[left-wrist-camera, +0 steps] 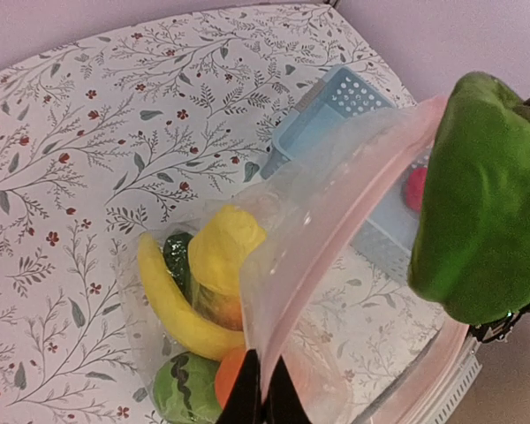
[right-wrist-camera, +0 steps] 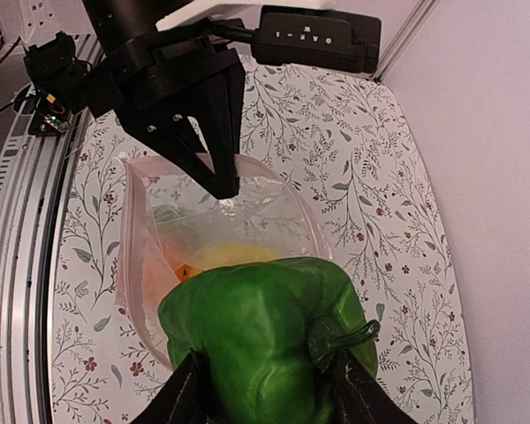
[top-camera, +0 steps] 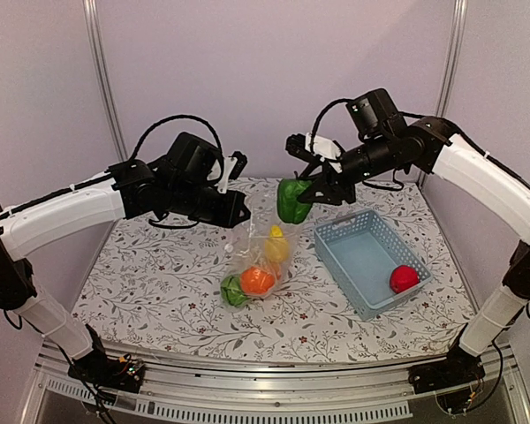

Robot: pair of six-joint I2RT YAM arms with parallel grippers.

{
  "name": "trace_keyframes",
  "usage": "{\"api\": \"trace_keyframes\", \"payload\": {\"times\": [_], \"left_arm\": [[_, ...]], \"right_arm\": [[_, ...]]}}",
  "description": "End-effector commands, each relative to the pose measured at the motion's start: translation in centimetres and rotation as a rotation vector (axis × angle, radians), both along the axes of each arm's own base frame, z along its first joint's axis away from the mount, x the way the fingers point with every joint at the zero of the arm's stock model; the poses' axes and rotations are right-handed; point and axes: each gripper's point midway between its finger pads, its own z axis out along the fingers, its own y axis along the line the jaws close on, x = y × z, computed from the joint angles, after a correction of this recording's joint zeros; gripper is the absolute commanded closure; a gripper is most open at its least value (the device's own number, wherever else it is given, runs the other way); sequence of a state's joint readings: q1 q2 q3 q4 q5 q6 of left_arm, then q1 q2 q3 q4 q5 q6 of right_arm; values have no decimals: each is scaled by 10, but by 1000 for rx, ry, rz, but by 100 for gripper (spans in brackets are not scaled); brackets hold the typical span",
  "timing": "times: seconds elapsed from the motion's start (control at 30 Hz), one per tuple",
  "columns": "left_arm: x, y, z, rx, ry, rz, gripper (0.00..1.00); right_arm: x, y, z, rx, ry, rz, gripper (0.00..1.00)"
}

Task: Place the food in the zip-top bag and seal the zipper
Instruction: Place the fake vegetable in the zipper food storage bag.

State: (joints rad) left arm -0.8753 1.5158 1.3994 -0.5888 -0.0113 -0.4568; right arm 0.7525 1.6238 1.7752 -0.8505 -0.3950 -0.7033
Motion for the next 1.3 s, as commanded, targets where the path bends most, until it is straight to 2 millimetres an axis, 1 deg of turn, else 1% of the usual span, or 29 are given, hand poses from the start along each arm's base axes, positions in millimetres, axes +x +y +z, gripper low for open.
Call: {"api": "trace_keyframes", "payload": {"times": [0.0,0.07,0.2,0.33,0.43,0.5,0.57,0.63,0.7,0.73,0.77,0.8,0.87,0.93,1.0,1.03,1.1,1.27], "left_arm": [[-4,-1,-7,11,16,-6,100],[-4,0,-7,12,16,-6,100],[-3,-1,-8,13,16,-7,100],[-3,-2,-8,13,17,-6,100],[-2,-3,-6,12,9,-11,100],[1,-5,-1,12,-9,-21,100],[6,-6,13,17,-36,-20,100],[11,-7,40,-2,-73,-18,100],[11,-11,76,-62,-117,-31,100],[10,-12,88,-88,-137,-38,100],[7,-14,91,-105,-143,-57,100],[6,-15,90,-104,-155,-74,100],[9,-13,70,-64,-146,-69,100],[14,-11,47,-4,-105,-47,100],[10,-13,28,33,-38,-60,100],[8,-16,23,39,-12,-71,100],[8,-18,17,46,4,-71,100],[9,-17,22,30,-17,-62,100]], "right_arm": [[11,7,1,-8,-37,-31,59],[12,9,-5,-22,-32,-35,55],[9,13,-16,-56,-40,-40,43],[6,15,-19,-70,-50,-39,33],[1,17,-9,-43,-41,-33,30],[-3,16,5,-12,-44,-32,28],[-3,13,19,8,-66,-48,26],[3,4,37,28,-112,-94,24],[12,-8,51,54,-143,-142,22],[16,-17,61,83,-146,-169,20],[20,-25,66,103,-135,-192,19],[26,-35,70,123,-127,-217,19],[36,-55,70,149,-105,-274,15],[47,-76,62,157,-76,-332,12],[57,-99,48,153,-35,-391,10],[59,-107,42,148,-19,-410,10],[62,-122,26,123,4,-454,8],[63,-152,-12,58,63,-531,7]]}}
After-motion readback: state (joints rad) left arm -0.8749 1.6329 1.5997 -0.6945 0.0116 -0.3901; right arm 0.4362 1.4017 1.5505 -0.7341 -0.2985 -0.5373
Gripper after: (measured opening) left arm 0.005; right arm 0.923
